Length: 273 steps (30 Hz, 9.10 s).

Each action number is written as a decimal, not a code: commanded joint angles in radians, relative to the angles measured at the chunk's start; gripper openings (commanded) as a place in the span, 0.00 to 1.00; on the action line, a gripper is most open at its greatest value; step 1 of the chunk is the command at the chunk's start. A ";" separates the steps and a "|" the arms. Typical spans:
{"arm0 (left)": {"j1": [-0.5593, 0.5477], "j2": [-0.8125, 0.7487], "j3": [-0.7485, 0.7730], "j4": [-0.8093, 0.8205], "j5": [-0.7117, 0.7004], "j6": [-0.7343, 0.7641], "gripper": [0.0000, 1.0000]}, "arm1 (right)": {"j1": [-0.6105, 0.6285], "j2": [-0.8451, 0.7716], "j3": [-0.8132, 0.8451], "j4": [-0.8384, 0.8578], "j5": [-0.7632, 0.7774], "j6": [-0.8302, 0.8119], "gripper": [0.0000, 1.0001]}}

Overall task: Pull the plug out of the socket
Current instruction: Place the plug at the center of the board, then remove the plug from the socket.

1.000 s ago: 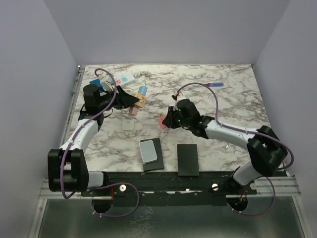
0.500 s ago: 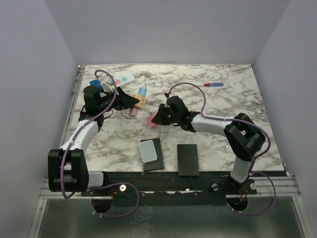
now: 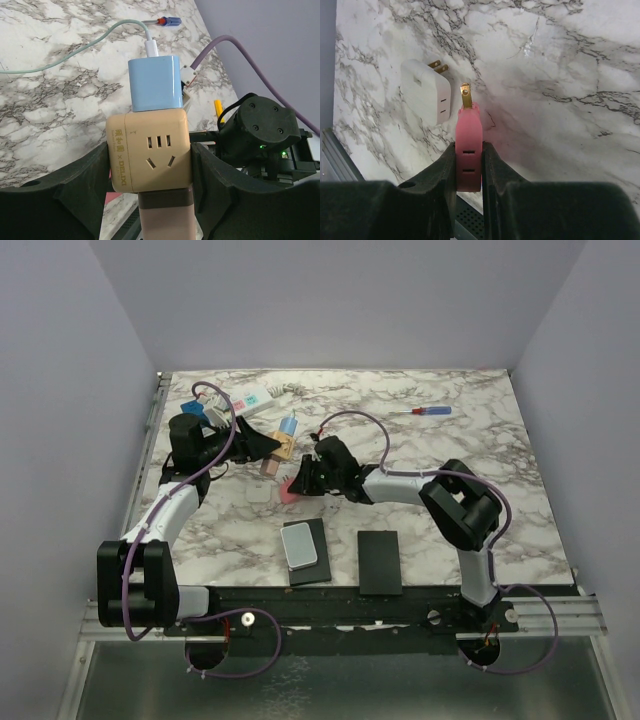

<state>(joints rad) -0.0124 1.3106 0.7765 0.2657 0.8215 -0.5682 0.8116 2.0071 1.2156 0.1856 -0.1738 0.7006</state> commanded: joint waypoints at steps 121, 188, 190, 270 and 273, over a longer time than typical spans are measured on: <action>-0.376 -0.211 -0.093 0.519 0.196 -0.168 0.00 | -0.273 -0.709 -0.523 0.928 -0.534 0.176 0.38; -0.281 -0.114 -0.149 0.607 0.165 -0.262 0.00 | -0.199 -0.692 -0.529 0.727 -0.420 0.152 0.00; -0.281 -0.124 -0.147 0.607 0.195 -0.251 0.00 | -0.204 -0.688 -0.529 0.744 -0.429 0.182 0.00; -0.279 -0.159 -0.142 0.509 0.231 -0.172 0.00 | -0.248 -0.675 -0.463 0.461 -0.441 0.098 0.01; -0.278 -0.148 -0.138 0.500 0.225 -0.173 0.00 | -0.247 -0.717 -0.449 0.387 -0.412 0.031 0.00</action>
<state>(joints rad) -0.2859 1.1721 0.6075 0.6983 1.0657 -0.7643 0.5655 1.3418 0.7563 0.7136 -0.6395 0.8352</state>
